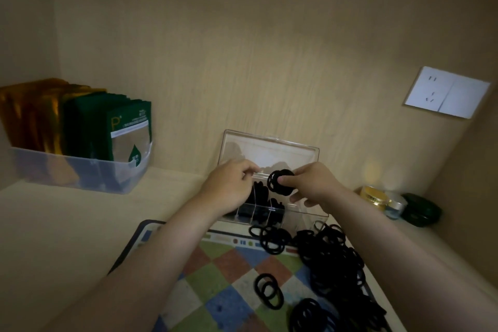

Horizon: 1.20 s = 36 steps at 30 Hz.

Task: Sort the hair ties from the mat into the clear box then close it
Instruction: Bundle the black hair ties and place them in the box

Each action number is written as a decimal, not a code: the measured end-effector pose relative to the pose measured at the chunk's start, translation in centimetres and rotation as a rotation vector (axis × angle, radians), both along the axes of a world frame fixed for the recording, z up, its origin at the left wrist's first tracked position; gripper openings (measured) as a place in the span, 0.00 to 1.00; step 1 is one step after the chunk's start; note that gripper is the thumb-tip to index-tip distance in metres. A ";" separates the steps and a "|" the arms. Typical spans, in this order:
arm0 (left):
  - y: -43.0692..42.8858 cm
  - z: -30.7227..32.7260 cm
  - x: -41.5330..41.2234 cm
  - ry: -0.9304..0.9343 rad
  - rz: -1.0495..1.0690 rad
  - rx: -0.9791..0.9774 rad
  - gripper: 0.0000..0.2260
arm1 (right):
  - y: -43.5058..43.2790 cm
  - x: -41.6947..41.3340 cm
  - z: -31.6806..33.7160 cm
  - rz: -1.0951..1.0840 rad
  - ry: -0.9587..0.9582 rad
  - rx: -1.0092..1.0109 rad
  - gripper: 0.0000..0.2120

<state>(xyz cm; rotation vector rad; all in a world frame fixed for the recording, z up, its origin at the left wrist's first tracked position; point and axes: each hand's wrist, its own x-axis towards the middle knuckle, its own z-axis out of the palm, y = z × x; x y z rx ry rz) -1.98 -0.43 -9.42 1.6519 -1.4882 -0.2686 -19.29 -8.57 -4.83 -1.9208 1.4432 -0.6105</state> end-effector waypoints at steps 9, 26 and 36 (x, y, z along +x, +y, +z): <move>-0.7 -0.5 -0.3 -0.422 -0.079 0.142 0.21 | -1.0 3.5 -1.5 0.020 0.670 -0.321 0.10; -0.8 -1.9 -1.0 -0.538 -0.086 0.094 0.24 | 0.7 0.5 -1.2 0.369 0.687 -0.449 0.18; 0.3 -1.1 -1.3 -0.526 -0.087 -0.039 0.20 | 1.5 -2.3 -0.9 0.334 0.395 -0.542 0.15</move>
